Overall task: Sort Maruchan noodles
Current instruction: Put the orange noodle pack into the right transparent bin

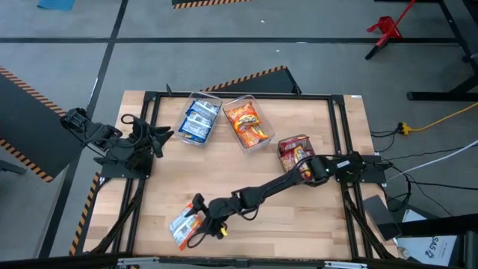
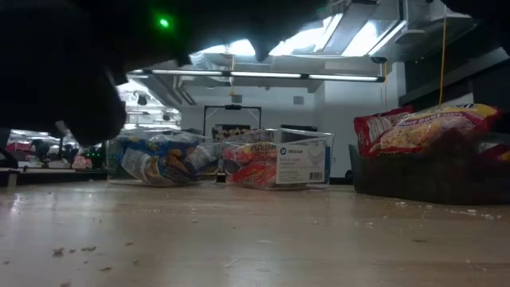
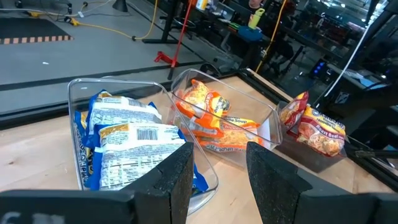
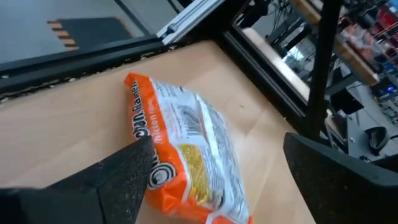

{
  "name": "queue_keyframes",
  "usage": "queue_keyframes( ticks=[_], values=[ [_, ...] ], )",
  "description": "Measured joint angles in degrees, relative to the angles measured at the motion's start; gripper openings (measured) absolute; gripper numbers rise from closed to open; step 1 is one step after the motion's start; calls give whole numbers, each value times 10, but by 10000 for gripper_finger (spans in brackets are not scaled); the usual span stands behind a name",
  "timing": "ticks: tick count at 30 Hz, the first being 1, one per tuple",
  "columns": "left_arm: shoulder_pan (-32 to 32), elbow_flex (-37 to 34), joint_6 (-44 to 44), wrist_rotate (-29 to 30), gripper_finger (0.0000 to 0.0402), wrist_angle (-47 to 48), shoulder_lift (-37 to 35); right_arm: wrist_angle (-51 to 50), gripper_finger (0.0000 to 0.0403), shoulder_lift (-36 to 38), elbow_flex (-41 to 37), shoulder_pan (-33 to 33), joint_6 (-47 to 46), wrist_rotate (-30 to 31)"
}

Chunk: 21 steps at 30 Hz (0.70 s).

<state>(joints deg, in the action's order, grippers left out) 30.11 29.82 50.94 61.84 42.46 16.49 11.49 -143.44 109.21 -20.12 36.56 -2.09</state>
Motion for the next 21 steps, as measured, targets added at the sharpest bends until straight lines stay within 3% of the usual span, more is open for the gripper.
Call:
queue_keyframes(
  ticks=[5,16,21],
  values=[
    [0,0,0,0,141,0,0,-84,347,-29,53,3,2,-10],
    [0,0,0,0,141,5,0,-129,346,-31,55,2,55,-47],
    [0,0,0,0,141,5,0,-147,346,-31,55,-19,129,-56]
  ],
)
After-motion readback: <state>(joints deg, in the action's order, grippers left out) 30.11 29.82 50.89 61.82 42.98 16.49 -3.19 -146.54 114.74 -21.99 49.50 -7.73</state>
